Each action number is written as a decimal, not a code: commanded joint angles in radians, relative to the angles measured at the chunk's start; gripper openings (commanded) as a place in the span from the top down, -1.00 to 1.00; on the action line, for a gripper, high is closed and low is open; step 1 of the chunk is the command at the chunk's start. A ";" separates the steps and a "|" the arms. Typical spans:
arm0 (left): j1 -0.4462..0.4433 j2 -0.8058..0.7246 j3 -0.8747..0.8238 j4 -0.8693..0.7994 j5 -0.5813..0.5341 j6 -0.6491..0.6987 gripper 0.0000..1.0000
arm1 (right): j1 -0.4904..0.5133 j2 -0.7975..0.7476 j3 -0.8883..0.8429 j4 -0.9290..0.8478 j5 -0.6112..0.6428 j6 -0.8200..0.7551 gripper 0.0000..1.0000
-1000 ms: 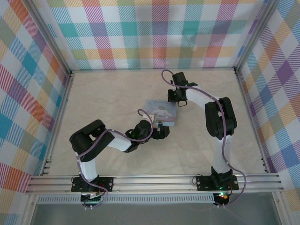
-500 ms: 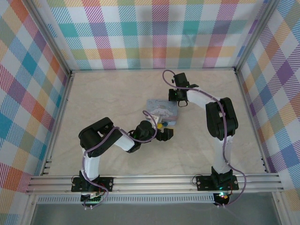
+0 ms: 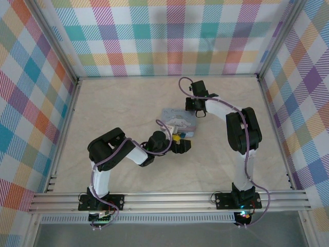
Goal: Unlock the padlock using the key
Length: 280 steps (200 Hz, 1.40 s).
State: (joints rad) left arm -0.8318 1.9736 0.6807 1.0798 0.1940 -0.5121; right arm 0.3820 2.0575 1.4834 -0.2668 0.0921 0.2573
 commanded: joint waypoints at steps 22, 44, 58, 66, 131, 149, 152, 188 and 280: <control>0.057 -0.038 -0.056 0.027 -0.059 -0.073 -0.95 | 0.043 -0.015 -0.050 -0.122 -0.064 0.018 1.00; 0.059 -0.046 -0.054 -0.010 -0.071 -0.071 -0.95 | 0.043 -0.018 -0.050 -0.121 -0.064 0.020 1.00; 0.063 -0.034 -0.044 -0.009 -0.044 -0.072 -0.95 | 0.043 -0.019 -0.050 -0.119 -0.066 0.022 1.00; 0.065 -0.023 -0.033 -0.009 -0.013 -0.068 -0.93 | 0.043 -0.019 -0.049 -0.118 -0.068 0.022 1.00; 0.081 0.036 0.011 0.030 0.145 -0.079 -0.62 | 0.043 -0.033 -0.055 -0.120 -0.059 0.016 1.00; 0.081 0.037 0.011 0.026 0.144 -0.083 -0.59 | 0.034 -0.044 -0.033 -0.138 -0.052 0.011 1.00; 0.082 0.036 0.010 0.025 0.143 -0.084 -0.60 | 0.033 -0.046 -0.027 -0.141 -0.051 0.010 1.00; 0.082 0.023 0.006 0.004 0.136 -0.080 -0.62 | 0.005 -0.082 0.044 -0.195 -0.022 0.010 1.00; 0.084 0.022 0.003 -0.005 0.143 -0.080 -0.63 | -0.085 -0.272 -0.143 -0.215 0.103 0.087 1.00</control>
State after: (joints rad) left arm -0.7555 1.9858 0.6743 1.1057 0.3149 -0.5842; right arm 0.3168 1.8267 1.4117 -0.4526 0.1497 0.3016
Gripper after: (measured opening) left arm 0.813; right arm 0.052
